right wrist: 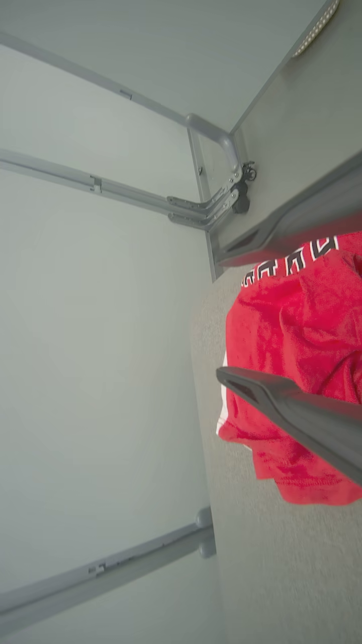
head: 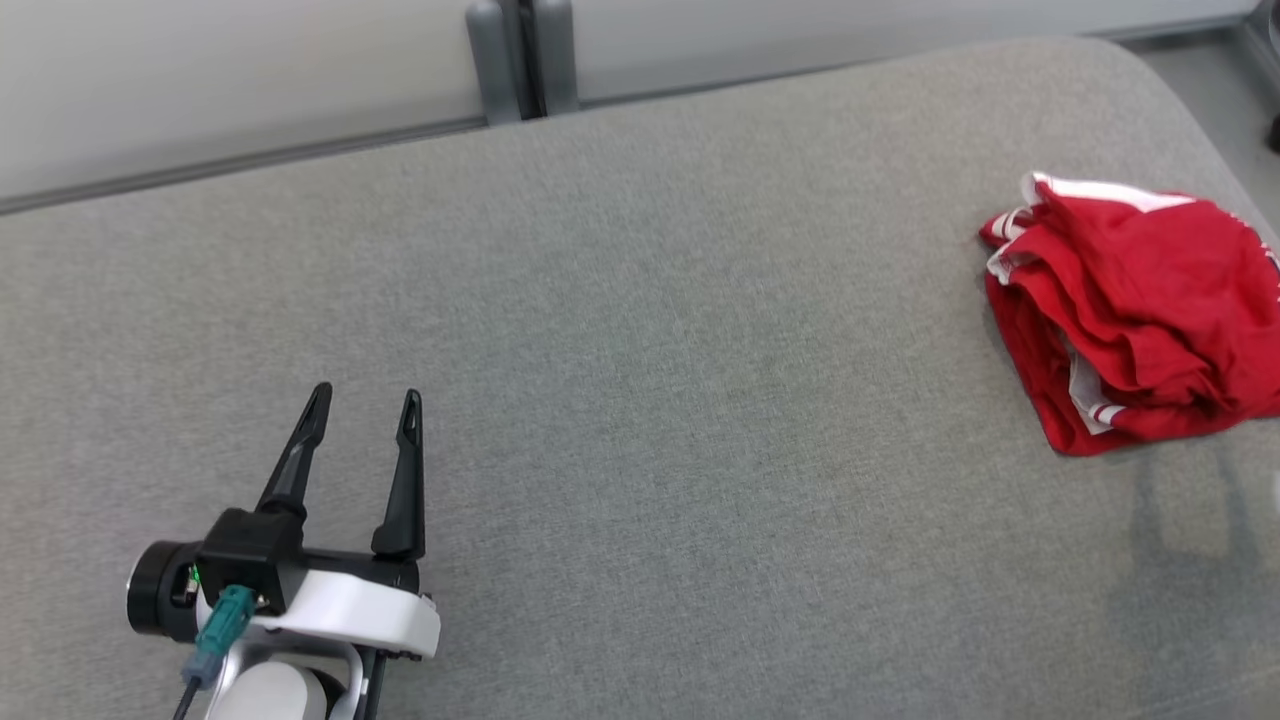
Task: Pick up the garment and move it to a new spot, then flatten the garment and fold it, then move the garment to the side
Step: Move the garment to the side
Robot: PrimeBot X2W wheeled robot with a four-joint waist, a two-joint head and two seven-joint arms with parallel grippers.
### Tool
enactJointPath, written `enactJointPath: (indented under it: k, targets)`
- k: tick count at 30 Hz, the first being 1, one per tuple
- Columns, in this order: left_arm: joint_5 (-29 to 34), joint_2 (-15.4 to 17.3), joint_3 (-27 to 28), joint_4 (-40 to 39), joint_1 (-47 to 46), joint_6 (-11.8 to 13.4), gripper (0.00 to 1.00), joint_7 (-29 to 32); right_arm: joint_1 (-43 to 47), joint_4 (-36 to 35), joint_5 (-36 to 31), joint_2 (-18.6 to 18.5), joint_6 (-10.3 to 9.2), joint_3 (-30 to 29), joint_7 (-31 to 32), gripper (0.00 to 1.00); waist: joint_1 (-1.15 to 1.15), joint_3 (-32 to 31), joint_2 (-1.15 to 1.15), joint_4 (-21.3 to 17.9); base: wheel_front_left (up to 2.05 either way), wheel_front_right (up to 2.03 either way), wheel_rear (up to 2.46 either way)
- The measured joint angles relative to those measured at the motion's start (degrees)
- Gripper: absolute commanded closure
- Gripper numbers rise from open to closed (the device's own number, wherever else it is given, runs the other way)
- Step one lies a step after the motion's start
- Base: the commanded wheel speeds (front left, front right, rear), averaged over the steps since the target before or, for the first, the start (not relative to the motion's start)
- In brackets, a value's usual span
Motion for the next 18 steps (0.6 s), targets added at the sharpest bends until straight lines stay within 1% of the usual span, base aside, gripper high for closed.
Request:
enactJointPath:
  k: [3,5,9,14,18]
  targets:
    - [-0.36,-0.33,0.03,0.02,1.27,0.48,0.0,-0.21,5.7,-8.13,-3.08,3.59,-0.05,-2.15,1.49,0.0,0.0,-2.62,0.0,1.08,0.0,0.0,0.0]
    - [-0.66,-0.31,0.11,0.15,2.06,0.73,0.0,-0.25,9.29,-13.7,-4.91,6.89,-0.05,-3.35,3.86,0.0,0.0,-3.98,0.0,2.18,0.0,0.0,0.0]
    - [-1.15,-0.29,0.4,0.33,3.98,1.34,0.0,-0.26,15.28,-24.36,-8.22,12.91,-0.04,-3.86,8.58,0.0,0.0,-6.3,0.0,4.73,0.0,0.0,0.0]
    - [-1.66,0.21,0.94,0.36,6.79,2.46,0.0,-0.01,21.5,-33.75,-12.35,18.61,-0.04,-3.94,13.17,0.0,0.0,-9.17,0.0,7.85,0.0,0.0,0.0]
    - [-1.86,1.27,1.42,-0.02,9.36,3.21,0.0,0.36,25.75,-38.43,-14.3,21.54,-0.05,-2.94,14.93,0.0,0.0,-11.42,0.0,10.13,0.0,0.0,0.0]
